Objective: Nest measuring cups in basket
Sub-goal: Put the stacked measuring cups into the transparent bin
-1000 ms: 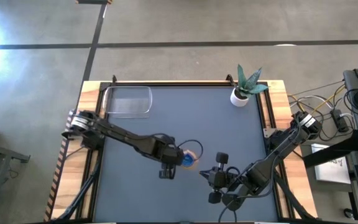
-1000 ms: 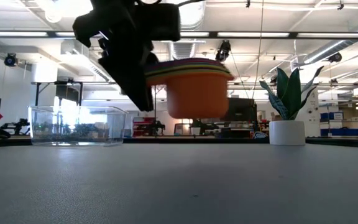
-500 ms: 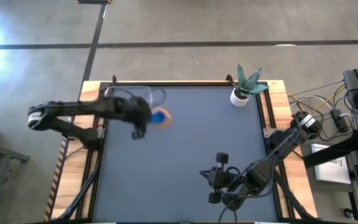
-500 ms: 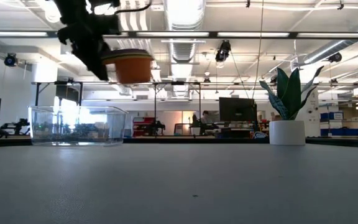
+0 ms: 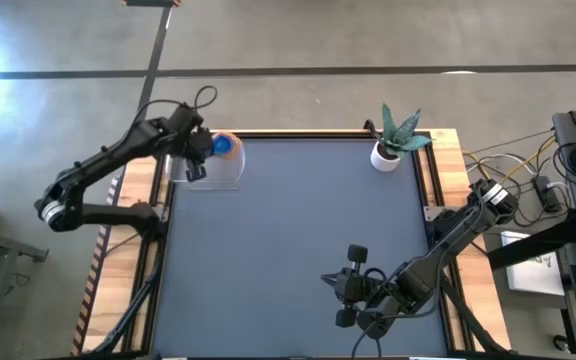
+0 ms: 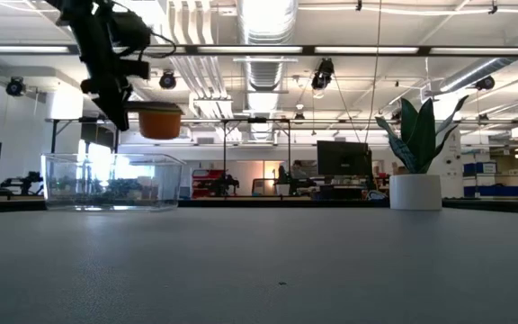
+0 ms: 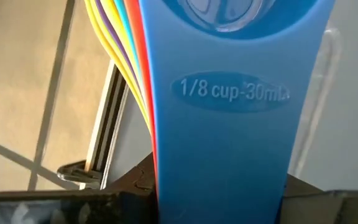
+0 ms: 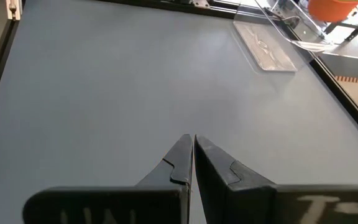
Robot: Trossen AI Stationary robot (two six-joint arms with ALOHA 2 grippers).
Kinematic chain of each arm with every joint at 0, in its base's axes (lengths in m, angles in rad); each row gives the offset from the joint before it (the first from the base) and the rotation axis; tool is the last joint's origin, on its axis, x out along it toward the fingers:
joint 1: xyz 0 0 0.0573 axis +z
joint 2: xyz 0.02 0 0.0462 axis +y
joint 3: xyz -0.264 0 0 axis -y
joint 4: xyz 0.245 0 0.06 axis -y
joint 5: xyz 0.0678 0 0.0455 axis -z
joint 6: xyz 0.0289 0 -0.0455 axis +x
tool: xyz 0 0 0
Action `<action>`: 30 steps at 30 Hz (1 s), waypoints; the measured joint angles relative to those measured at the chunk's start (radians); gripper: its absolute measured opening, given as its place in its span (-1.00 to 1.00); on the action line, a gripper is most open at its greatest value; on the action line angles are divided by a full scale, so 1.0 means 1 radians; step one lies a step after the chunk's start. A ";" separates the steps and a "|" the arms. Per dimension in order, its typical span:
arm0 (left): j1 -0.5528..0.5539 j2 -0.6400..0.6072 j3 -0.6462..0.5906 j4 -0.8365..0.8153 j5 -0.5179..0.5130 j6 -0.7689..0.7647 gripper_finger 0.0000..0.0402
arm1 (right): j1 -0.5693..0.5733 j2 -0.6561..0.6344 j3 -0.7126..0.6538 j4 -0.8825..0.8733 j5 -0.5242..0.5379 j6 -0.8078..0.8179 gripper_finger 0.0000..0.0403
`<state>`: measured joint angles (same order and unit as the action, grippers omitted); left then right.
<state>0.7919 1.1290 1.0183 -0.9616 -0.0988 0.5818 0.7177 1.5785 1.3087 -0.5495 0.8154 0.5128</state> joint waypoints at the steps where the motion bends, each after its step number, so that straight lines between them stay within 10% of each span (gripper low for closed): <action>1: 0.024 0.013 0.000 0.004 0.005 0.009 -0.45 | 0.000 0.000 0.000 0.000 0.000 0.000 -0.96; 30: 0.247 0.371 -0.070 0.062 0.195 0.145 -0.45 | 0.022 0.006 0.000 0.001 -0.002 0.004 -0.96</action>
<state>1.0389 1.5003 0.9480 -0.8999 0.0959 0.7272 0.7394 1.5841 1.3083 -0.5489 0.8135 0.5163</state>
